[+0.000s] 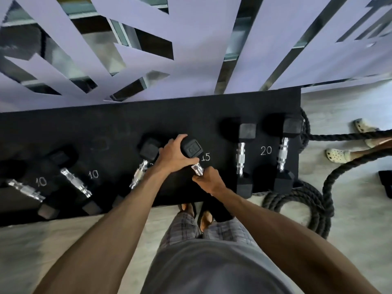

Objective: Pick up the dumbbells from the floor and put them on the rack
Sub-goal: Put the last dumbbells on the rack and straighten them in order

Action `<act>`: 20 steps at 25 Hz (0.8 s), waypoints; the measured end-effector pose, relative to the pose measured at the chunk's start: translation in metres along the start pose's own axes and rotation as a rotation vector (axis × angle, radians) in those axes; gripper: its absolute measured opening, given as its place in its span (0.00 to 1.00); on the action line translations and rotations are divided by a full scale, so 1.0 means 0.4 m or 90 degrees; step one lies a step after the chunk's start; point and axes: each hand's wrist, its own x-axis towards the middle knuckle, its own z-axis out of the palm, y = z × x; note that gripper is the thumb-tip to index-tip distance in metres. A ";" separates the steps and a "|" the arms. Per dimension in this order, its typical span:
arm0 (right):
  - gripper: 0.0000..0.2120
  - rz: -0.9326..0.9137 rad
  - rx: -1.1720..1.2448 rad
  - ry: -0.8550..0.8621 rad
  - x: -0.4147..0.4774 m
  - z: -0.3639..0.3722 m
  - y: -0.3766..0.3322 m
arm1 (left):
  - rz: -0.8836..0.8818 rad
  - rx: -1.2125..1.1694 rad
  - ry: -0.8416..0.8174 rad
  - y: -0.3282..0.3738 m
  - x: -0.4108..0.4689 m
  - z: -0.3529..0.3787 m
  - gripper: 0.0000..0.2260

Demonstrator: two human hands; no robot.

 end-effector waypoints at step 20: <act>0.10 0.011 0.007 -0.080 0.236 0.041 -0.065 | 0.207 0.117 -0.007 -0.100 0.188 -0.062 0.43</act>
